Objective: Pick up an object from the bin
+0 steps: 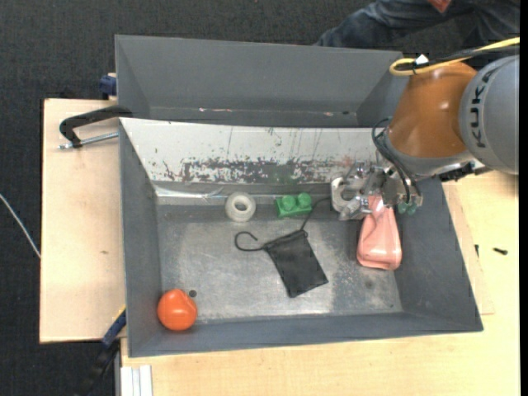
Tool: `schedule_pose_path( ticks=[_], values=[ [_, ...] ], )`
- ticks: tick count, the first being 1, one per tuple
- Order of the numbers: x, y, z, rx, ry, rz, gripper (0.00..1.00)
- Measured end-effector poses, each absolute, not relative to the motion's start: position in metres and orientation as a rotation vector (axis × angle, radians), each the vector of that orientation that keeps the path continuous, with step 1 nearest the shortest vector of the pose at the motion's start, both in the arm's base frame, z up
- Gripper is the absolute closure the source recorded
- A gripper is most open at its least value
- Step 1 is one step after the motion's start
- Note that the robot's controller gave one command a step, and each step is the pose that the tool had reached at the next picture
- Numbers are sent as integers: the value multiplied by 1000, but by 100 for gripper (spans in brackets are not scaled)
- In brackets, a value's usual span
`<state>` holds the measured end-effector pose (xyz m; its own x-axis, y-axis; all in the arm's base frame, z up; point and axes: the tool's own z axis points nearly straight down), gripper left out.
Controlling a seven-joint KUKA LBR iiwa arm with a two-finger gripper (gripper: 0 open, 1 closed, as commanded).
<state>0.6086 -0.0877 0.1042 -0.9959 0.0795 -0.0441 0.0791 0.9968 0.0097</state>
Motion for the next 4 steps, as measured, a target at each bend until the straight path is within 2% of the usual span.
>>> schedule_pose_path(
  ticks=[4],
  values=[
    [609, -88, 104, 123, 3095, 12, 100]
  ],
)
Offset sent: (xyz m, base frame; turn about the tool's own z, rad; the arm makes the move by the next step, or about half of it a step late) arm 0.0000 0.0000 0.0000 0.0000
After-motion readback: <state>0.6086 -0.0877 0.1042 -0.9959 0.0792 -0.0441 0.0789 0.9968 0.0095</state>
